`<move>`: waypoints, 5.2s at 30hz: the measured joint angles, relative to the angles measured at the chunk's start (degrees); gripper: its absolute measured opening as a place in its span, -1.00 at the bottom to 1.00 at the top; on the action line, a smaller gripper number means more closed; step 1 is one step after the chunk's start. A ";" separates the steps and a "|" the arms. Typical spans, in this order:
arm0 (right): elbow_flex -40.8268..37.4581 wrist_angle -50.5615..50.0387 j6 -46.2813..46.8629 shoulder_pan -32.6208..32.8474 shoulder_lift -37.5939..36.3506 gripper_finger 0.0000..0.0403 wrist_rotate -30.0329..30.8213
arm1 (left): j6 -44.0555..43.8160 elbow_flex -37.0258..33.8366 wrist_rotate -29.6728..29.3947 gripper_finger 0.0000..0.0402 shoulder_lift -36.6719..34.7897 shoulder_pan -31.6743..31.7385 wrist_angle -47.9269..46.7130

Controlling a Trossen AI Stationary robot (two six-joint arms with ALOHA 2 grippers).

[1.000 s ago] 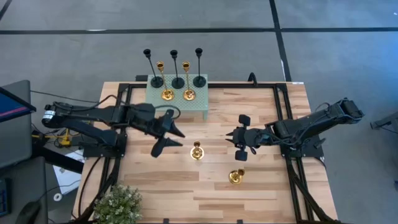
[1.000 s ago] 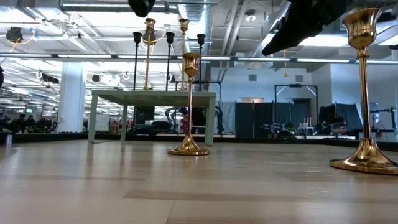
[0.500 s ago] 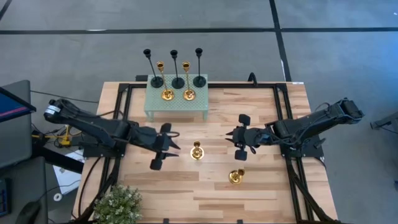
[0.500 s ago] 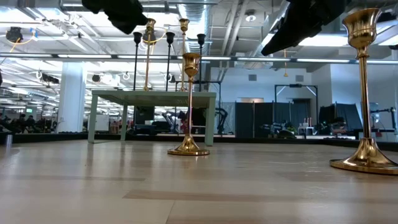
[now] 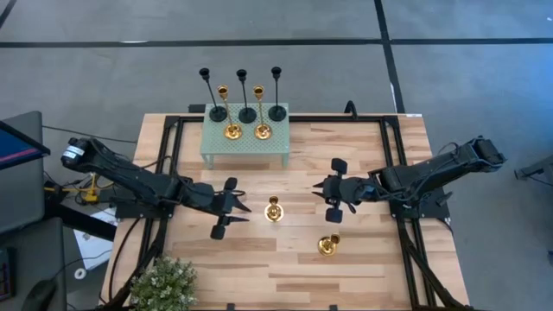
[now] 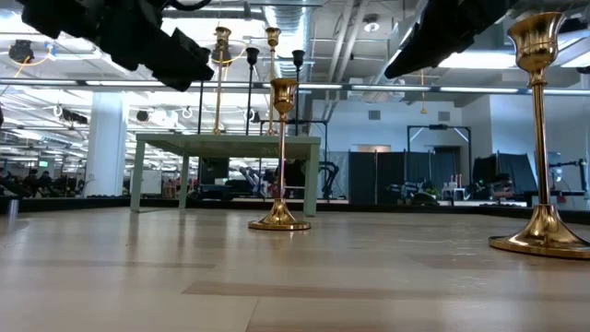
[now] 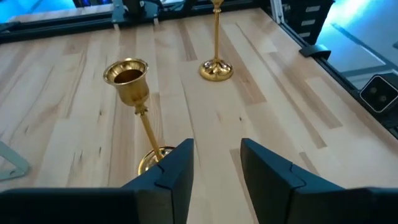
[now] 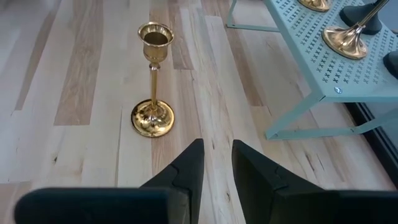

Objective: Pick & Place candle stick holders
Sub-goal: Put the gold candle holder on the shelf

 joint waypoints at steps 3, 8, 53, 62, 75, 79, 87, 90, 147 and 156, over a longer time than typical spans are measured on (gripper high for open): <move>-0.01 0.22 0.00 0.00 0.00 -0.63 0.00 | -0.02 -1.49 0.00 -0.34 -0.02 0.00 2.54; 0.00 0.22 -0.01 0.00 0.02 -0.63 0.00 | -0.02 -3.30 0.01 -0.34 0.00 0.10 4.13; -0.01 1.47 -0.02 0.00 0.02 -0.63 0.00 | -4.13 -1.17 -0.37 0.01 33.59 8.81 42.01; 0.01 1.48 -0.02 0.00 0.02 -0.63 0.00 | -4.24 -1.07 -0.37 -0.05 33.62 8.81 41.99; -0.01 1.59 0.00 -0.04 0.02 -0.63 0.00 | -4.56 -1.06 -0.37 -0.33 33.62 8.81 42.08; -0.01 1.62 0.00 -0.04 0.02 -0.63 0.00 | -5.62 -1.06 -0.38 -0.42 33.62 8.80 42.29; -0.01 1.64 0.00 -0.02 0.02 -0.63 0.00 | -5.62 -1.06 -1.44 -0.60 33.62 8.79 42.41; -0.01 1.64 0.00 -0.02 0.02 -0.63 0.00 | -5.62 -1.07 -1.42 -0.70 33.62 8.79 42.43; -0.04 1.35 1.88 -0.04 0.02 -0.63 -0.01 | -5.55 -3.32 -14.70 -0.57 20.58 5.21 20.09; -0.05 1.35 1.97 -0.02 0.02 -0.63 -0.02 | -9.94 -3.34 -10.43 -0.10 26.72 8.55 26.37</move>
